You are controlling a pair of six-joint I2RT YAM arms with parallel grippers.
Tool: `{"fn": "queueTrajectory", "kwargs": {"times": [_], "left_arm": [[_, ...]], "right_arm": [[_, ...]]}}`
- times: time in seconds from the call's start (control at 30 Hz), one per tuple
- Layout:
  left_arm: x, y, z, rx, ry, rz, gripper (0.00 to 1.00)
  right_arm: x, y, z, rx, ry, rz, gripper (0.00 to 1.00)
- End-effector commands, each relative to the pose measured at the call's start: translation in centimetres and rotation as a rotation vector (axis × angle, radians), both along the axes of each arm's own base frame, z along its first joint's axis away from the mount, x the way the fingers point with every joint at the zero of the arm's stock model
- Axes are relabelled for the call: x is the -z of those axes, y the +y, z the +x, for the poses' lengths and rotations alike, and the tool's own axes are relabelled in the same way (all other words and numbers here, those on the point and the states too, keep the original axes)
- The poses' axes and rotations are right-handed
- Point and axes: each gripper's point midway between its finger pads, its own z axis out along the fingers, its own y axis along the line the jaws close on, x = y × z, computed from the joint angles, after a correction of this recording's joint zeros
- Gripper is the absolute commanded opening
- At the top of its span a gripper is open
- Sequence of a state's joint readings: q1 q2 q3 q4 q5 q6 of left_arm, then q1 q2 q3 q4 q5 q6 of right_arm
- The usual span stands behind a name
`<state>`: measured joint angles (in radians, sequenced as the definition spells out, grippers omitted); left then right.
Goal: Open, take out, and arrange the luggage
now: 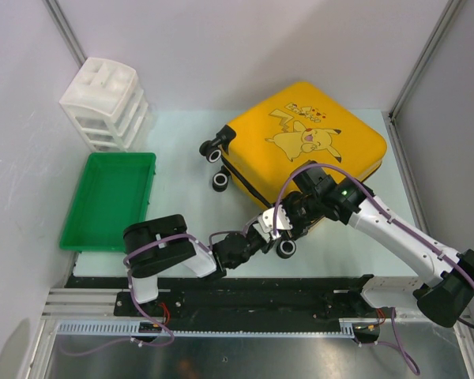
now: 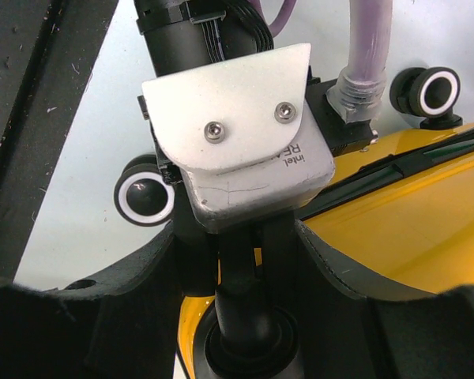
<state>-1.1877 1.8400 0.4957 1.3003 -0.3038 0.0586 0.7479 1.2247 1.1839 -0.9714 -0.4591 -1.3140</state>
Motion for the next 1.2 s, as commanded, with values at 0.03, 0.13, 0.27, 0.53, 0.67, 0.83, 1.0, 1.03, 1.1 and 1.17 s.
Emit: {"fn": "queueTrajectory", "kwargs": {"times": [0.03,0.13,0.27,0.53,0.67,0.83,1.0,1.03,1.1,1.17], "left_arm": [[-7.3,-0.9,-0.1,0.000,-0.077,-0.266,0.45],[-7.7,-1.0,-0.4,0.002,-0.077,-0.279,0.44],[-8.3,-1.1,-0.4,-0.004,-0.083,-0.295,0.39],[-10.1,-1.1,-0.7,0.002,-0.094,-0.352,0.22],[-9.9,-0.8,-0.5,-0.018,-0.086,-0.354,0.04],[-9.1,0.5,-0.1,-0.044,-0.071,-0.338,0.00],[-8.0,3.4,1.1,-0.079,-0.067,-0.293,0.00],[-7.8,3.8,1.4,-0.084,-0.067,-0.285,0.00],[-7.5,4.9,2.2,-0.110,-0.067,-0.272,0.00],[-7.1,5.9,3.4,-0.140,-0.065,-0.250,0.00]], "right_arm": [[-1.8,-0.7,2.7,0.120,-0.076,0.033,0.00],[-1.7,-0.7,2.5,0.117,-0.072,0.028,0.00],[-1.7,-0.9,2.6,0.120,-0.074,0.023,0.00],[-1.4,-0.9,2.4,0.122,-0.058,0.019,0.00],[-1.4,-1.0,2.5,0.126,-0.059,0.016,0.00],[-1.5,-1.8,2.6,0.147,-0.058,0.009,0.00],[-1.6,-2.5,2.6,0.158,-0.053,0.004,0.00],[-1.5,-2.5,2.6,0.159,-0.053,0.003,0.00],[-1.4,-2.6,2.5,0.159,-0.047,-0.002,0.00],[-1.4,-2.7,2.4,0.158,-0.042,-0.004,0.00]]}}
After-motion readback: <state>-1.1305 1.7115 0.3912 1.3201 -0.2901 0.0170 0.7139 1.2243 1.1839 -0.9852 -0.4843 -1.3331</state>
